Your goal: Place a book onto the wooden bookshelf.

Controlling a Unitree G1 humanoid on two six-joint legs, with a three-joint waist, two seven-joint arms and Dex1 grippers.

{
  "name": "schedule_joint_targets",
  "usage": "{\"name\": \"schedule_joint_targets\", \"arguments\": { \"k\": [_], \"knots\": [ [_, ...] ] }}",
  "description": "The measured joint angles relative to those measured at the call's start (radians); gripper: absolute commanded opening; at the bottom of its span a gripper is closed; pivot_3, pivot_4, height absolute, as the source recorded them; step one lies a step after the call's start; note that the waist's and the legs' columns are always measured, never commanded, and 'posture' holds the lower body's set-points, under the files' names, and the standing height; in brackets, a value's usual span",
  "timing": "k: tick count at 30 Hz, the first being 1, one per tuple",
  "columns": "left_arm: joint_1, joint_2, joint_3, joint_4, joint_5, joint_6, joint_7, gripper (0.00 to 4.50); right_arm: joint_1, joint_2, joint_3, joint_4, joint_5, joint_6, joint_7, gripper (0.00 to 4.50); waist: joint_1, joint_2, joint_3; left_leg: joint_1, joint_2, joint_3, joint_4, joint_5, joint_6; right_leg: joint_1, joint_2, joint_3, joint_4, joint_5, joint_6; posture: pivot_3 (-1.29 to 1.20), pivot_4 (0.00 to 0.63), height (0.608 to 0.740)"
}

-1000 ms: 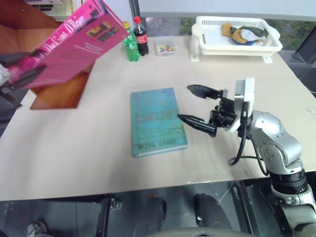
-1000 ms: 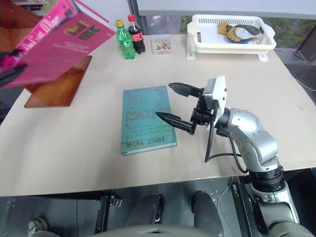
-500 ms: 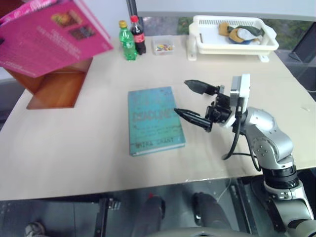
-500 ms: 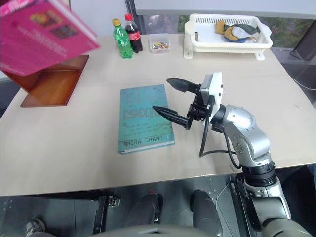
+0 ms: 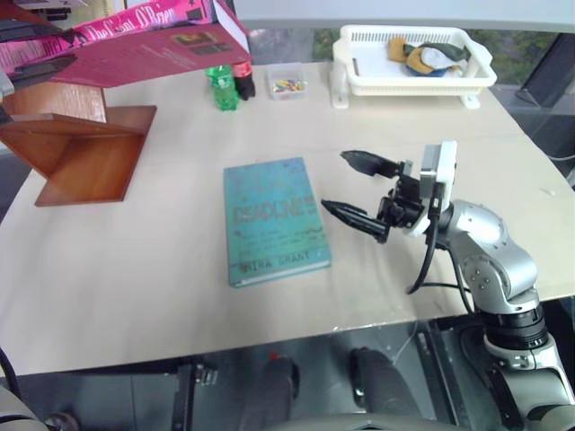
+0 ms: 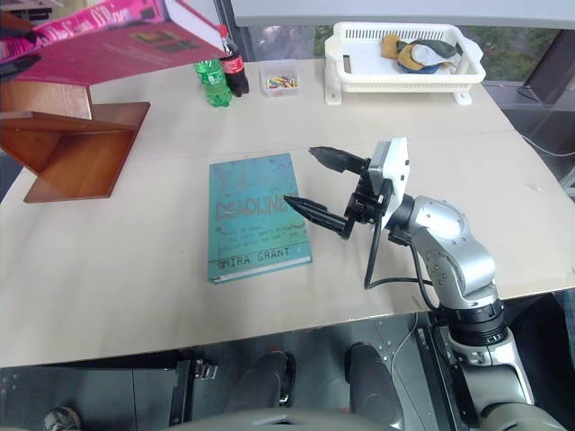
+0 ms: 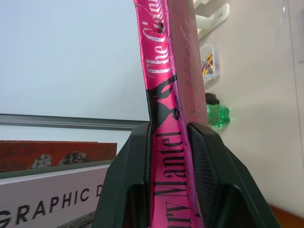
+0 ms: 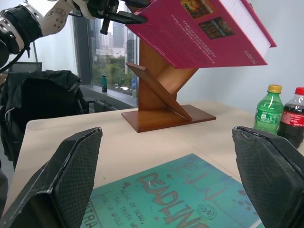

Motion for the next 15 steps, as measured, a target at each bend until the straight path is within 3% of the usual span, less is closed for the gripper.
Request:
{"name": "schedule_joint_targets", "arguments": {
  "k": [5, 15],
  "knots": [
    [0.046, 0.122, 0.01, 0.135, 0.059, -0.033, 0.024, 1.18, -0.004, 0.002, 0.0, 0.001, 0.0, 0.0, -0.001, 4.5, -0.01, 0.0, 0.0, 0.0, 0.0, 0.0, 0.0, 0.0, 0.0, -0.001, 0.0, 0.0, 0.0, 0.0, 0.0, 0.0, 0.15, 0.74],
    [0.099, 0.182, -0.013, 0.404, 0.233, -0.099, 0.241, 1.18, -0.081, 0.027, 0.002, 0.039, 0.001, -0.007, 0.024, 4.5, -0.007, -0.001, 0.0, 0.0, 0.0, 0.001, 0.0, 0.0, 0.0, -0.001, 0.0, 0.0, 0.001, 0.0, 0.0, 0.0, 0.15, 0.74]
  ]
}}
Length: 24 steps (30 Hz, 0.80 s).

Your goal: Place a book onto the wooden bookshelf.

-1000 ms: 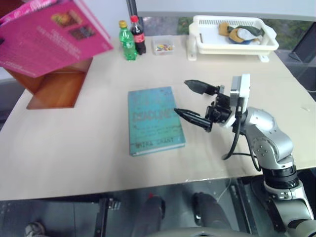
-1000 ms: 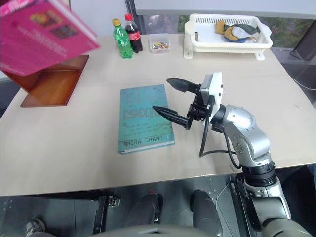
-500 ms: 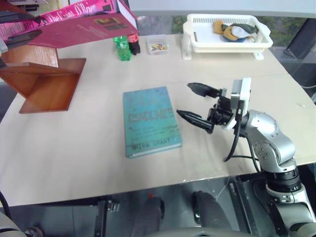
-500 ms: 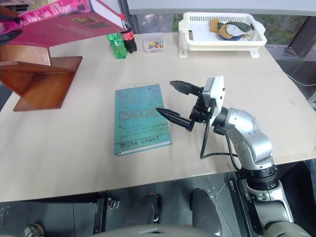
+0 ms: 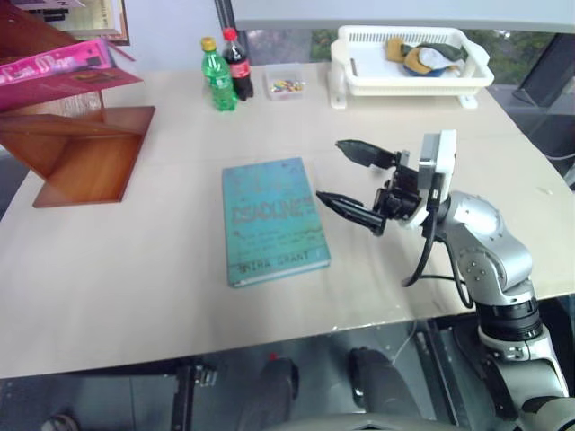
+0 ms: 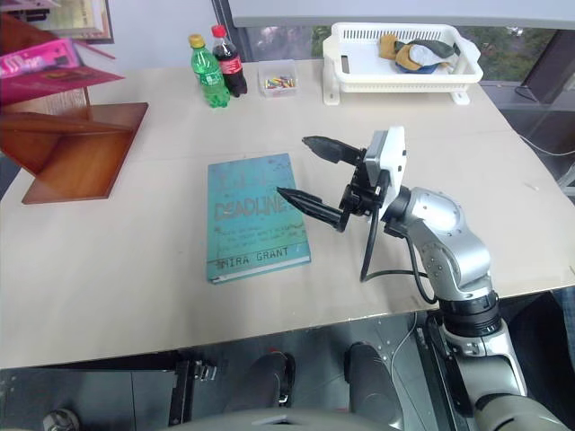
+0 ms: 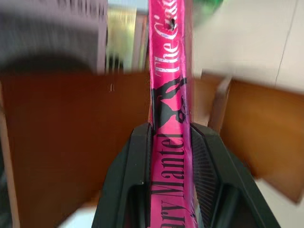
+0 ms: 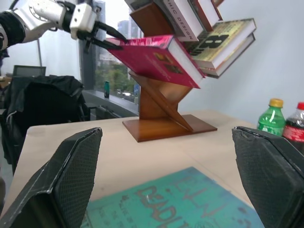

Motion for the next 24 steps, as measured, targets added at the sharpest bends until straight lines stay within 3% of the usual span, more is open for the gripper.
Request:
{"name": "schedule_joint_targets", "arguments": {
  "k": [12, 15, 20, 24],
  "knots": [
    [-0.13, -0.023, -0.121, 0.097, 0.179, 0.063, 0.154, 1.18, -0.174, 0.028, 0.0, 0.002, 0.079, 0.034, 0.037, 4.5, -0.002, 0.0, 0.0, 0.0, 0.0, 0.0, 0.0, 0.0, 0.0, 0.0, 0.0, -0.001, 0.001, 0.0, 0.0, 0.0, 0.15, 0.74],
    [-0.169, -0.029, -0.143, 0.108, 0.197, 0.082, 0.157, 2.1, -0.174, 0.03, 0.001, 0.002, 0.08, 0.035, 0.037, 4.5, -0.002, 0.0, 0.0, 0.0, 0.0, 0.0, 0.0, 0.0, 0.0, -0.001, 0.0, 0.0, 0.001, 0.0, 0.0, 0.0, 0.15, 0.74],
    [-0.183, -0.035, -0.151, 0.128, 0.224, 0.107, 0.188, 4.47, -0.164, 0.03, 0.001, 0.002, 0.077, 0.034, 0.031, 4.5, -0.004, 0.0, 0.0, 0.0, 0.0, 0.0, 0.0, 0.0, 0.0, -0.001, 0.0, 0.0, 0.002, 0.0, 0.0, 0.0, 0.15, 0.74],
    [-0.173, -0.036, -0.145, 0.134, 0.222, 0.104, 0.209, 4.47, -0.163, 0.033, 0.001, 0.005, 0.075, 0.031, 0.029, 4.5, -0.004, 0.0, 0.0, 0.0, 0.0, 0.0, 0.0, 0.0, 0.0, -0.001, 0.0, 0.0, 0.002, 0.0, 0.0, 0.0, 0.15, 0.74]
  ]
}}
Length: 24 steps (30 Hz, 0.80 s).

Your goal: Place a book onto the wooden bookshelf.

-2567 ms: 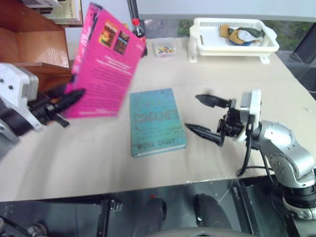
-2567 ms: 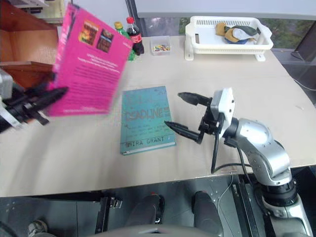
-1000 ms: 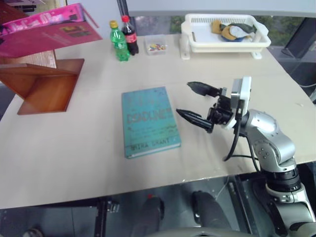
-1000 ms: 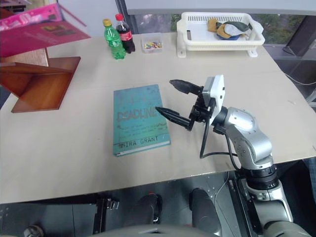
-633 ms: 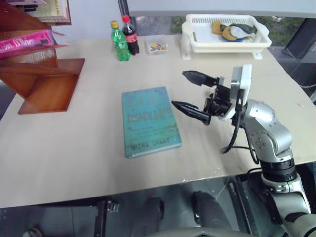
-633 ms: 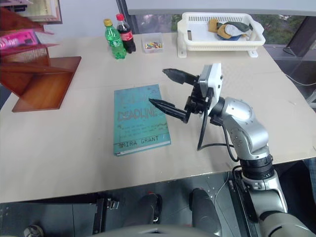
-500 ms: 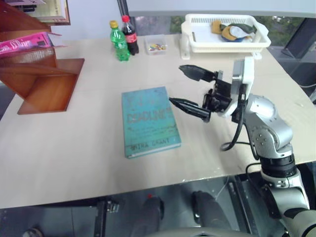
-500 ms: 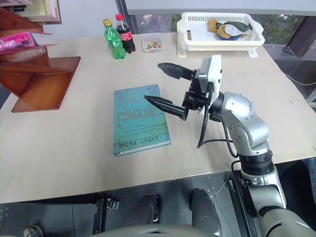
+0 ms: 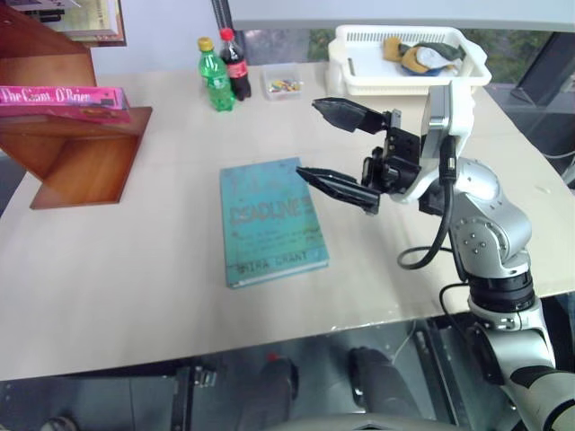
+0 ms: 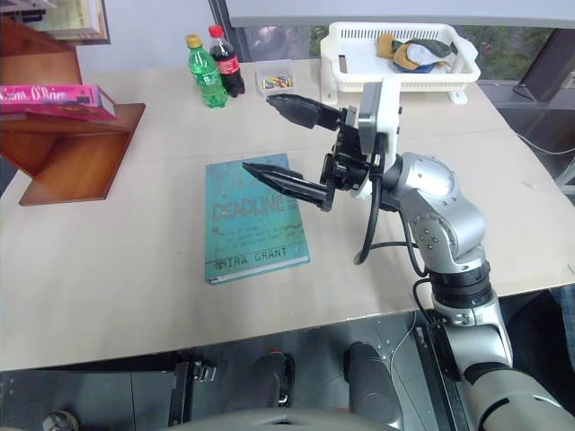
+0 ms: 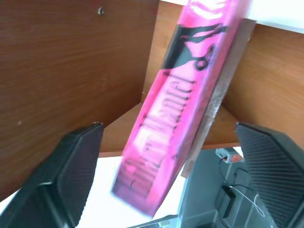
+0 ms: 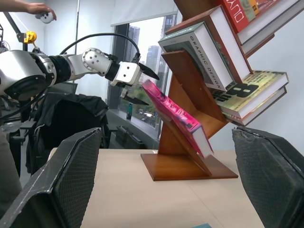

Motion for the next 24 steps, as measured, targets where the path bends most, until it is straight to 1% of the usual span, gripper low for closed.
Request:
{"name": "schedule_joint_targets", "arguments": {
  "k": [5, 10, 11, 13, 14, 15, 16, 17, 18, 19, 20, 21, 22, 23, 24],
  "knots": [
    [0.073, 0.0, 0.019, 0.01, -0.034, -0.022, -0.002, 4.47, 0.0, 0.005, 0.0, 0.015, -0.004, -0.002, 0.004, 4.5, 0.0, 0.0, 0.0, 0.0, 0.0, 0.0, 0.0, 0.0, 0.0, 0.0, 0.0, 0.0, 0.001, 0.0, 0.0, 0.0, 0.15, 0.74],
    [0.141, 0.003, 0.09, 0.009, -0.118, -0.051, -0.033, 4.47, 0.0, 0.01, 0.002, 0.019, -0.012, -0.003, 0.007, 4.5, 0.0, 0.0, 0.0, 0.0, 0.0, 0.0, 0.0, 0.0, 0.0, 0.0, 0.0, 0.0, 0.0, 0.0, 0.0, 0.0, 0.15, 0.74],
    [0.155, 0.002, 0.111, 0.003, -0.15, -0.053, -0.064, 4.47, 0.0, 0.011, 0.002, 0.018, -0.015, -0.003, 0.006, 4.5, 0.0, 0.0, 0.0, 0.0, 0.0, 0.0, 0.0, 0.0, 0.0, 0.0, 0.0, 0.0, 0.0, 0.0, 0.0, 0.0, 0.15, 0.74],
    [0.199, -0.03, 0.198, -0.062, -0.284, -0.028, -0.187, 4.47, 0.001, 0.01, 0.001, 0.018, -0.027, -0.007, 0.001, 4.5, 0.004, 0.0, 0.0, 0.0, 0.001, 0.0, 0.0, 0.0, 0.0, 0.0, -0.001, 0.0, 0.001, 0.0, 0.0, 0.0, 0.15, 0.74],
    [0.236, -0.064, 0.251, -0.124, -0.37, 0.006, -0.248, 4.23, 0.003, 0.01, 0.003, 0.016, -0.034, -0.011, -0.003, 4.5, 0.008, 0.001, 0.0, 0.0, 0.002, 0.0, 0.0, 0.0, 0.0, 0.0, -0.001, 0.0, 0.001, 0.0, 0.0, 0.0, 0.15, 0.74],
    [0.278, -0.1, 0.297, -0.191, -0.45, 0.054, -0.291, 3.9, 0.005, 0.01, 0.006, 0.014, -0.039, -0.013, -0.007, 4.5, 0.01, 0.001, 0.0, 0.0, 0.002, -0.001, 0.001, 0.0, 0.0, 0.0, -0.001, 0.0, 0.001, 0.0, 0.0, 0.0, 0.15, 0.74],
    [0.294, -0.113, 0.313, -0.212, -0.473, 0.071, -0.301, 3.84, 0.008, 0.009, 0.006, 0.012, -0.04, -0.016, -0.007, 4.5, 0.009, 0.001, 0.0, 0.0, 0.002, 0.0, 0.001, 0.0, 0.0, 0.0, -0.001, 0.0, 0.002, 0.0, 0.0, 0.0, 0.15, 0.74],
    [0.414, -0.159, 0.395, -0.341, -0.554, 0.164, -0.306, 3.39, 0.017, 0.008, 0.009, 0.006, -0.048, -0.02, -0.011, 4.5, 0.007, 0.003, 0.0, 0.0, 0.003, -0.001, 0.002, 0.0, 0.0, 0.0, -0.002, 0.001, 0.001, 0.0, 0.0, 0.0, 0.15, 0.74],
    [0.547, -0.235, 0.478, -0.517, -0.637, 0.268, -0.283, 2.84, 0.033, 0.001, 0.008, -0.003, -0.058, -0.024, -0.015, 4.5, 0.005, 0.006, -0.001, 0.001, 0.003, -0.003, 0.002, 0.0, 0.0, 0.0, -0.004, 0.003, 0.003, 0.0, 0.0, 0.0, 0.15, 0.74],
    [0.622, -0.309, 0.506, -0.638, -0.688, 0.341, -0.267, 2.4, 0.045, -0.003, 0.007, -0.004, -0.066, -0.025, -0.018, 4.5, 0.005, 0.007, 0.0, 0.002, 0.002, -0.002, 0.001, 0.0, 0.0, -0.001, -0.006, 0.004, 0.003, 0.0, 0.0, 0.0, 0.15, 0.74],
    [0.747, -0.388, 0.552, -0.824, -0.743, 0.459, -0.206, 1.96, 0.054, -0.001, 0.012, -0.005, -0.076, -0.025, -0.021, 4.5, 0.001, 0.007, 0.0, 0.0, 0.003, -0.002, 0.002, 0.0, 0.0, -0.002, -0.005, 0.004, 0.001, 0.001, 0.0, 0.0, 0.15, 0.74],
    [0.814, -0.445, 0.561, -0.929, -0.762, 0.523, -0.163, 1.46, 0.06, -0.006, 0.011, -0.006, -0.081, -0.027, -0.024, 4.5, -0.004, 0.006, -0.001, 0.0, 0.003, -0.002, 0.002, 0.0, 0.0, -0.002, -0.005, 0.005, 0.002, 0.001, 0.0, 0.0, 0.15, 0.74],
    [0.88, -0.525, 0.554, -1.063, -0.786, 0.611, -0.099, 0.98, 0.063, -0.01, 0.009, -0.008, -0.094, -0.031, -0.029, 4.5, -0.004, 0.005, 0.0, 0.0, 0.003, -0.001, 0.002, 0.0, 0.0, -0.002, -0.005, 0.005, 0.002, 0.001, 0.0, 0.0, 0.15, 0.74],
    [0.899, -0.588, 0.547, -1.142, -0.806, 0.663, -0.04, 0.47, 0.063, -0.012, 0.009, -0.008, -0.105, -0.036, -0.034, 4.5, -0.001, 0.005, 0.0, 0.0, 0.003, -0.002, 0.001, 0.0, 0.0, -0.003, -0.005, 0.004, 0.002, 0.001, 0.0, 0.0, 0.15, 0.74],
    [0.881, -0.718, 0.52, -1.248, -0.805, 0.724, 0.099, 0.02, 0.066, -0.031, 0.009, -0.009, -0.118, -0.043, -0.036, 4.5, 0.01, 0.008, -0.002, 0.001, 0.002, -0.003, 0.002, 0.0, 0.0, 0.0, -0.005, 0.003, 0.0, 0.001, 0.0, 0.0, 0.15, 0.74]
  ]
}}
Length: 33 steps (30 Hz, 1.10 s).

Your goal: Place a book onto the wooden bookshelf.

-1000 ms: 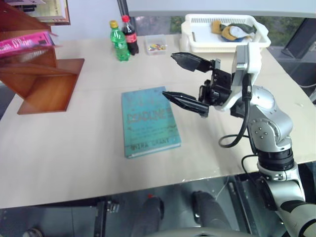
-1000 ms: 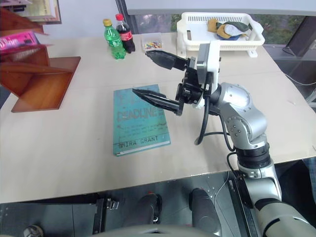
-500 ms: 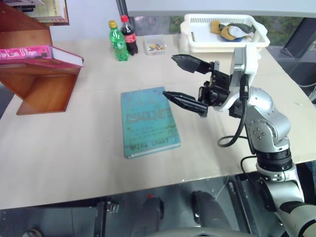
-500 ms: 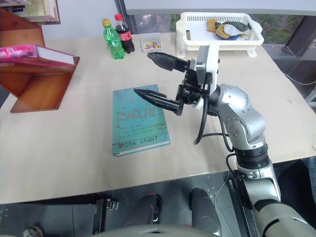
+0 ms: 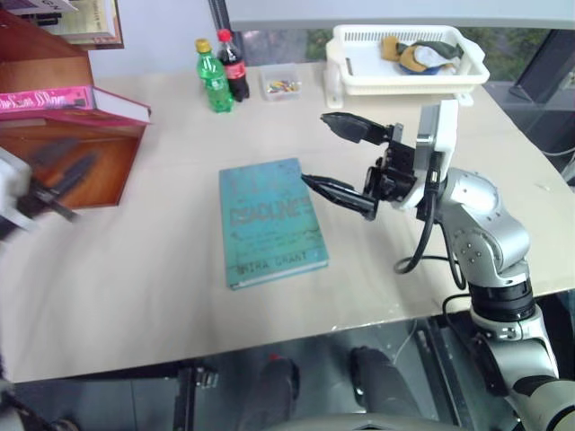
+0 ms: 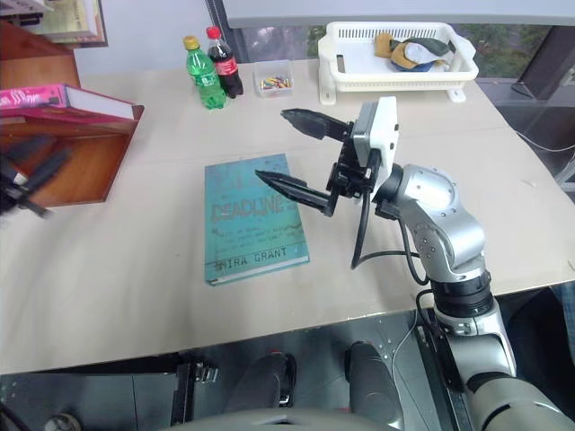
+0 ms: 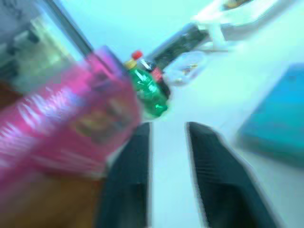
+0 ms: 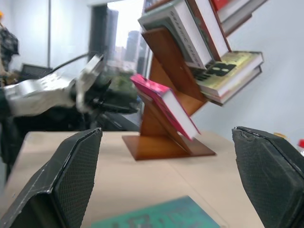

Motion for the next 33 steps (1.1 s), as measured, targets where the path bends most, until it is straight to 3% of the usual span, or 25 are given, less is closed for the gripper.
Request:
{"name": "schedule_joint_targets", "arguments": {
  "k": [4, 7, 10, 16, 19, 26, 31, 33],
  "knots": [
    [-0.083, -0.323, -0.214, -0.119, 0.094, 0.123, 0.3, 0.02, 0.004, -0.023, 0.002, -0.003, -0.038, -0.011, -0.001, 4.5, 0.038, -0.004, -0.001, -0.001, -0.003, 0.0, 0.008, 0.0, 0.0, 0.001, 0.001, -0.003, 0.006, 0.001, -0.001, 0.0, 0.15, 0.74],
    [-0.216, -0.436, -0.282, -0.072, 0.191, 0.142, 0.454, 0.02, 0.008, -0.027, 0.002, -0.011, -0.049, -0.013, -0.006, 4.5, 0.045, -0.006, -0.001, 0.0, -0.006, 0.001, 0.012, 0.0, -0.001, 0.003, 0.001, -0.003, 0.011, 0.001, -0.002, 0.0, 0.15, 0.74],
    [-0.311, -0.478, -0.291, -0.022, 0.257, 0.121, 0.541, 0.02, 0.013, -0.032, 0.001, -0.024, -0.054, -0.013, -0.019, 4.5, 0.039, -0.006, -0.001, 0.004, -0.005, 0.002, 0.012, 0.001, -0.001, 0.006, 0.003, -0.001, 0.011, 0.001, -0.002, 0.0, 0.15, 0.74],
    [-0.499, -0.499, -0.299, 0.243, 0.48, 0.019, 0.828, 0.02, 0.035, -0.039, -0.008, -0.062, -0.049, 0.003, -0.05, 4.5, 0.041, -0.006, -0.001, 0.004, -0.004, 0.001, 0.011, 0.001, -0.001, 0.007, 0.004, -0.002, 0.01, 0.001, -0.002, 0.0, 0.15, 0.74],
    [-0.601, -0.462, -0.285, 0.39, 0.54, -0.03, 0.926, 0.02, 0.036, -0.035, -0.009, -0.071, -0.039, 0.007, -0.065, 4.5, 0.043, -0.006, -0.001, 0.003, -0.005, 0.001, 0.011, 0.001, -0.001, 0.007, 0.003, -0.003, 0.008, 0.001, -0.002, 0.0, 0.15, 0.74],
    [-0.792, -0.297, -0.264, 0.72, 0.54, -0.213, 0.915, 0.02, 0.037, -0.034, -0.009, -0.074, -0.033, 0.016, -0.073, 4.5, 0.038, -0.006, -0.001, 0.001, -0.005, 0.001, 0.01, 0.001, -0.001, 0.003, 0.003, -0.002, 0.007, 0.001, -0.002, 0.0, 0.15, 0.74],
    [-0.783, -0.267, -0.257, 0.746, 0.538, -0.242, 0.941, 0.02, 0.037, -0.03, -0.009, -0.074, -0.032, 0.016, -0.074, 4.5, 0.014, -0.006, -0.001, 0.0, -0.004, 0.0, 0.01, 0.001, -0.001, 0.0, 0.003, 0.0, 0.009, 0.001, -0.002, 0.0, 0.15, 0.74],
    [-0.74, -0.26, -0.239, 0.7, 0.499, -0.243, 0.882, 0.02, 0.038, -0.03, -0.01, -0.073, -0.032, 0.016, -0.075, 4.5, 0.005, -0.006, -0.001, 0.001, -0.004, 0.001, 0.008, 0.001, -0.001, -0.001, 0.004, 0.002, 0.01, 0.001, -0.002, 0.0, 0.15, 0.74]
  ]
}}
